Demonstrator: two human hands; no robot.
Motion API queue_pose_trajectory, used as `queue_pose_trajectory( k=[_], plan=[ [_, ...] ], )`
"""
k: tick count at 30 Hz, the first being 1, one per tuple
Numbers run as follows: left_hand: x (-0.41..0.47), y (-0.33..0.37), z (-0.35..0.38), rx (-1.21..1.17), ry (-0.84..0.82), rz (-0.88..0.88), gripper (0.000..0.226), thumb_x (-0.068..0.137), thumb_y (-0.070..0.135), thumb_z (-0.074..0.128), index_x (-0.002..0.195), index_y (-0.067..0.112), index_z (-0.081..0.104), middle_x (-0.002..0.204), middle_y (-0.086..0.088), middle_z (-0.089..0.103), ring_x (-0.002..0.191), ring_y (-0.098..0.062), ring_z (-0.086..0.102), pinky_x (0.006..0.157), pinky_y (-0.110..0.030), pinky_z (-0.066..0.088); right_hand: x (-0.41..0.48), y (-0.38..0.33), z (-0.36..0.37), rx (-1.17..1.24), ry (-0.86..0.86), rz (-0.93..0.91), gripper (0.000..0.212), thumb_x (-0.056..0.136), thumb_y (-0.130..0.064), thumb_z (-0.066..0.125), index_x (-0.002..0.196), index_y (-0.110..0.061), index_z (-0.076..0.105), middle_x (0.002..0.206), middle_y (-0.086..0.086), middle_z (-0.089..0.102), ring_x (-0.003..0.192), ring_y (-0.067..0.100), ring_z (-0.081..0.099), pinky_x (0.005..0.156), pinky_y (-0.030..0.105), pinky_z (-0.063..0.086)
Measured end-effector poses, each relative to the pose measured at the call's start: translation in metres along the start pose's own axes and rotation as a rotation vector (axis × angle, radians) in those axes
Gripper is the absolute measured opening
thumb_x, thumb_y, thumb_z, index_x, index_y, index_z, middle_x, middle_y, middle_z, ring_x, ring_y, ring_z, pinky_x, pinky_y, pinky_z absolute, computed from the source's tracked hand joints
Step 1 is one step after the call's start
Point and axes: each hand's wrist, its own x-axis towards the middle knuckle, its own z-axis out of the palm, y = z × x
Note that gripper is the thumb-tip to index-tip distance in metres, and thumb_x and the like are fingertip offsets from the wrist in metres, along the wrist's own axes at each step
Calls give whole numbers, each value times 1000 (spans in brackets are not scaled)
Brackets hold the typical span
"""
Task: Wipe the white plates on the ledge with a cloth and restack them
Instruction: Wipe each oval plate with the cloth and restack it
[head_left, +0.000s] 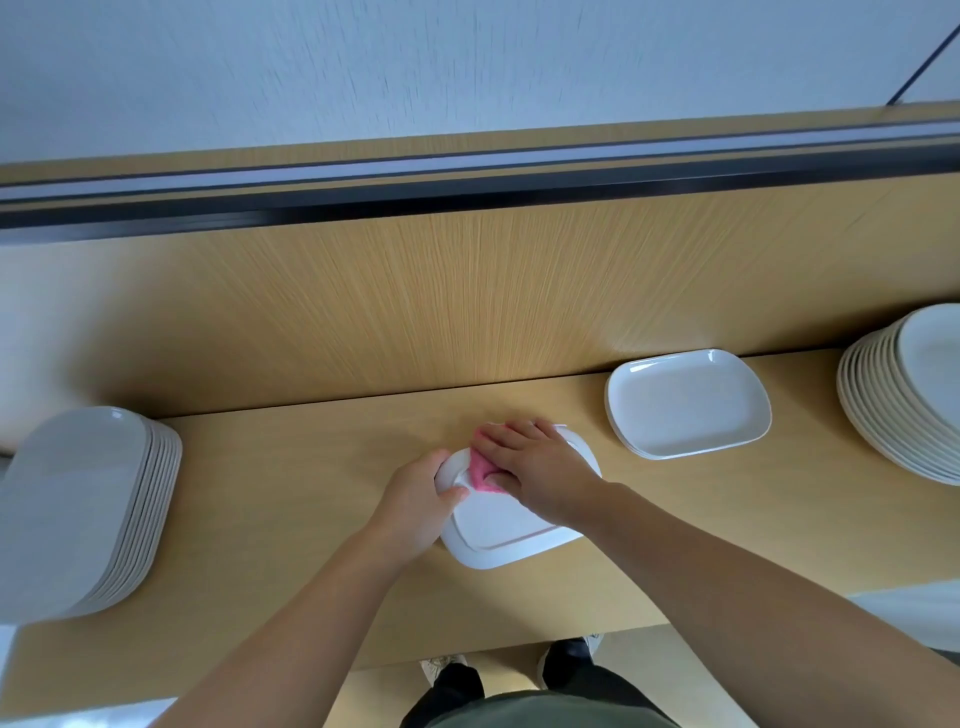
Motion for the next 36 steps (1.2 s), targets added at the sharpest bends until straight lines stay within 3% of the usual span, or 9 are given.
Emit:
queue_pose_trajectory(
  k=[5,11,16,22,25,29,31,33,36],
  plan=[
    [3,-2,1,-6,5,-37,23,88,16,63,108,27,58,99,8,64,90,-10,61,73,-25,48,-7,19,3,39,3,-4,63,94,-53,22,145,-22,45,152,-3,40,137,27,39,112,46,29],
    [7,-6,3,-20,4,-72,18,88,15,64,102,25,60,94,8,65,85,-8,61,66,-19,44,-21,45,9,122,32,63,74,96,-63,12,147,-18,41,153,-1,39,141,26,34,114,44,29],
    [11,-8,3,-43,-12,-107,13,86,15,65,98,21,64,91,6,68,85,-12,64,68,-24,49,-40,48,23,262,144,233,59,96,-41,31,152,-24,28,161,-6,17,149,17,14,119,38,19],
    [15,-13,3,-52,-40,-140,20,85,14,66,104,20,66,95,6,68,87,-13,65,72,-27,52,-73,29,57,412,252,399,61,97,-35,27,146,-23,-7,157,-10,-8,147,18,-9,117,31,4],
    [16,-18,4,-30,-63,-169,29,84,17,69,112,17,62,101,5,66,91,-13,63,77,-30,52,-83,20,65,438,257,447,60,105,-25,34,143,-20,-12,153,-13,-15,141,13,-17,120,34,3],
    [10,-19,2,102,-130,-159,33,84,23,68,112,20,51,104,4,59,94,-14,58,80,-31,51,-82,33,58,378,180,370,57,104,-32,31,150,-25,-2,158,-10,-11,148,18,-12,120,33,-5],
    [5,-23,1,111,-179,-154,45,79,23,72,116,19,47,111,3,56,97,-15,58,79,-30,52,-76,45,47,322,117,278,58,98,-43,22,151,-29,2,160,-8,-5,150,19,-7,122,40,-1],
    [-2,-26,0,-4,-300,-142,80,72,20,79,138,28,34,126,11,46,111,-14,55,84,-25,51,-68,57,36,249,86,180,62,92,-47,14,150,-27,5,161,-7,-1,151,19,-2,122,43,3],
    [-5,-30,6,58,-403,-7,102,58,23,78,145,39,27,134,8,44,126,-12,45,103,-32,44,-53,65,23,214,58,151,58,98,-40,23,153,-25,11,161,-7,-1,151,22,2,121,45,8]
  ],
)
